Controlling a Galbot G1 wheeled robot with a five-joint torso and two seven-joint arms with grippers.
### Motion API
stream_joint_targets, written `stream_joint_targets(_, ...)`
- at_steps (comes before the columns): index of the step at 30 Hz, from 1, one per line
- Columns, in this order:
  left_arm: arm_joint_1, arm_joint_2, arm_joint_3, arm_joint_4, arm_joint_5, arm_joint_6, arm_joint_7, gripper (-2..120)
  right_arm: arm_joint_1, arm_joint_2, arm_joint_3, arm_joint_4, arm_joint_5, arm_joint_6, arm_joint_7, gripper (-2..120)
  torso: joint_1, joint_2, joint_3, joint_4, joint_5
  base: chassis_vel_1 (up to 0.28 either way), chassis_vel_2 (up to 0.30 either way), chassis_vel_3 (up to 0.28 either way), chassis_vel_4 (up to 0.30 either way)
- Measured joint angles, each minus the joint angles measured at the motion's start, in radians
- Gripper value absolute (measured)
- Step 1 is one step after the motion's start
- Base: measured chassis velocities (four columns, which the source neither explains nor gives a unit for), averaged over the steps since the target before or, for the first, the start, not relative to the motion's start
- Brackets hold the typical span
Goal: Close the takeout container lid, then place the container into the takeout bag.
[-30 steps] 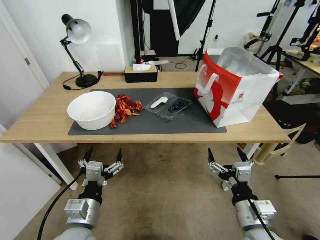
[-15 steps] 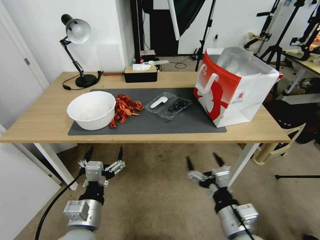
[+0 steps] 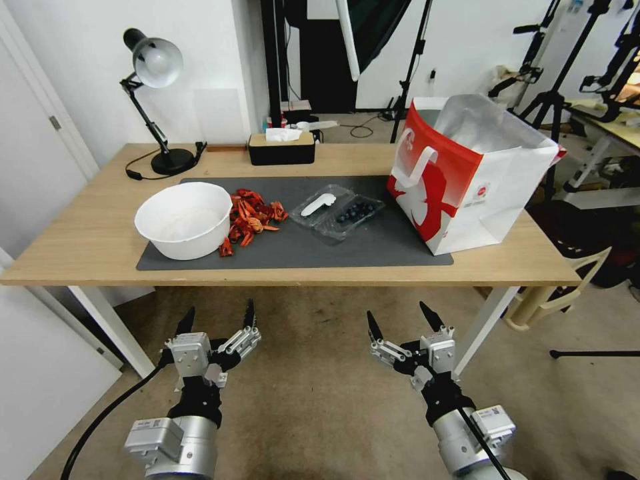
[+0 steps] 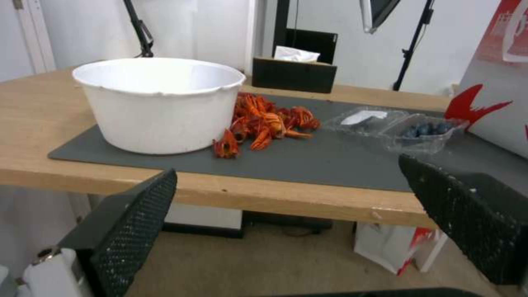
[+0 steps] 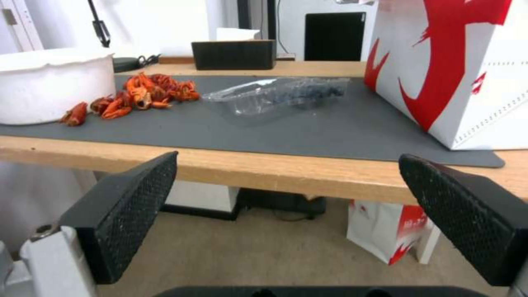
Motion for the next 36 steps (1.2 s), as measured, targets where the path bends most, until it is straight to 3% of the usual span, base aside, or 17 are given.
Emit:
stream_joint_targets(10, -0.014, 0.004, -0.023, 0.018, -0.016, -0.021, 0.014, 100, 0.032, -0.032, 0.013, -0.007, 0.039, -0.008, 0.007, 100, 0.0, 0.0, 0.0, -0.0001, 0.0, 0.0, 0.0, 0.0, 0.0)
stream_joint_targets(16, -0.024, 0.003, -0.052, 0.026, -0.027, -0.037, 0.041, 100, 0.116, -0.098, 0.007, -0.04, 0.105, -0.03, 0.007, 100, 0.0, 0.0, 0.0, 0.0, 0.0001, 0.0, 0.0, 0.0, 0.0)
stream_joint_targets(19, -0.029, -0.009, -0.069, 0.04, -0.027, -0.049, 0.061, 100, 0.276, -0.186, -0.025, -0.126, 0.184, -0.045, 0.007, 100, 0.0, 0.0, 0.0, 0.0002, 0.0003, 0.0, 0.0, 0.0, 0.0)
stream_joint_targets(23, -0.025, -0.025, -0.071, 0.056, -0.017, -0.062, 0.068, 100, 0.399, -0.243, -0.075, -0.203, 0.225, -0.055, 0.012, 100, 0.0, 0.0, 0.0, 0.0001, 0.0001, 0.0, 0.0, 0.0, 0.0)
stream_joint_targets(27, -0.024, -0.035, -0.075, 0.066, -0.012, -0.069, 0.068, 100, 0.486, -0.273, -0.115, -0.25, 0.238, -0.071, 0.022, 100, 0.0, 0.0, 0.0, -0.0002, 0.0003, 0.0, 0.0, 0.0, 0.0)
stream_joint_targets(36, -0.012, -0.076, -0.09, 0.079, 0.004, -0.093, 0.068, 100, 0.742, -0.328, -0.26, -0.368, 0.22, -0.204, 0.104, 100, 0.0, 0.0, 0.0, 0.0, 0.0, 0.0, 0.0, 0.0, 0.0)
